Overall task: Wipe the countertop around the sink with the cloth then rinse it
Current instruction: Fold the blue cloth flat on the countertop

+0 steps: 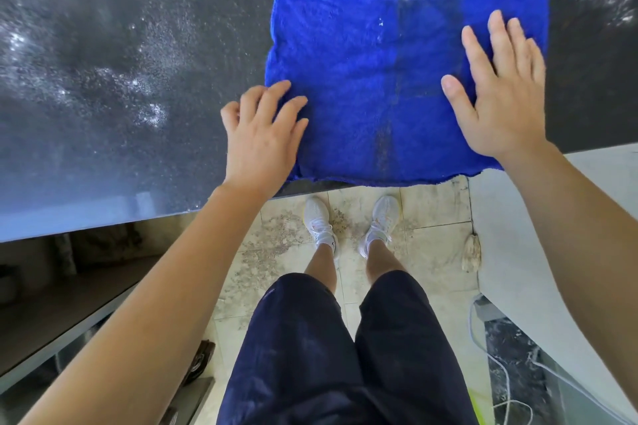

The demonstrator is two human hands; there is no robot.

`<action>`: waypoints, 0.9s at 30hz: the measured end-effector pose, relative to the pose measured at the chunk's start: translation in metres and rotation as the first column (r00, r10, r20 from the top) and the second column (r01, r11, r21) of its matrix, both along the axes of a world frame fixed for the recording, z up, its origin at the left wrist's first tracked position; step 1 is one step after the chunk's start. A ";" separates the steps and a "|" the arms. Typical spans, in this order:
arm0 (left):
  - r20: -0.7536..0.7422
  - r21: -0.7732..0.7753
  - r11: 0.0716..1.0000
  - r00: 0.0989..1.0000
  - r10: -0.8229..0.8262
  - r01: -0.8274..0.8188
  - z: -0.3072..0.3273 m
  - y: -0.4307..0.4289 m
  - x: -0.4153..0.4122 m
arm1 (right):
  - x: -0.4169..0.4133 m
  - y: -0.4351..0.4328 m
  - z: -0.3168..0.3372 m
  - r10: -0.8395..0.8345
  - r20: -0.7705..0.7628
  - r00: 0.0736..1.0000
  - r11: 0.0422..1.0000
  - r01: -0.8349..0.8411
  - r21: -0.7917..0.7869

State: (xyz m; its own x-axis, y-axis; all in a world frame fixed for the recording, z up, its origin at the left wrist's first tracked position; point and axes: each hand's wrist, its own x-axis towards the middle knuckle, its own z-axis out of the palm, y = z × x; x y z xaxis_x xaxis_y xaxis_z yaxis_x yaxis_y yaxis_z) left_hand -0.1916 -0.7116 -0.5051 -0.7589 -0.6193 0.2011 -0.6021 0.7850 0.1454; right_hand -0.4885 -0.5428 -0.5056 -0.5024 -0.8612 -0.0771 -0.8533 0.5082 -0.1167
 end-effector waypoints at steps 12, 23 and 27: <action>0.030 0.199 0.971 0.991 0.131 -0.134 0.014 0.000 -0.047 | -0.001 0.003 -0.002 0.023 -0.009 1.000 1.000 -0.023 -0.001; 0.347 0.151 0.981 0.936 0.060 -0.118 0.000 -0.039 -0.066 | -0.014 0.020 -0.003 0.068 -0.001 0.998 0.997 -0.068 -0.040; 0.360 0.138 0.981 0.930 0.078 -0.136 0.006 -0.031 -0.072 | -0.015 0.017 -0.001 0.073 0.025 0.997 0.997 -0.073 -0.024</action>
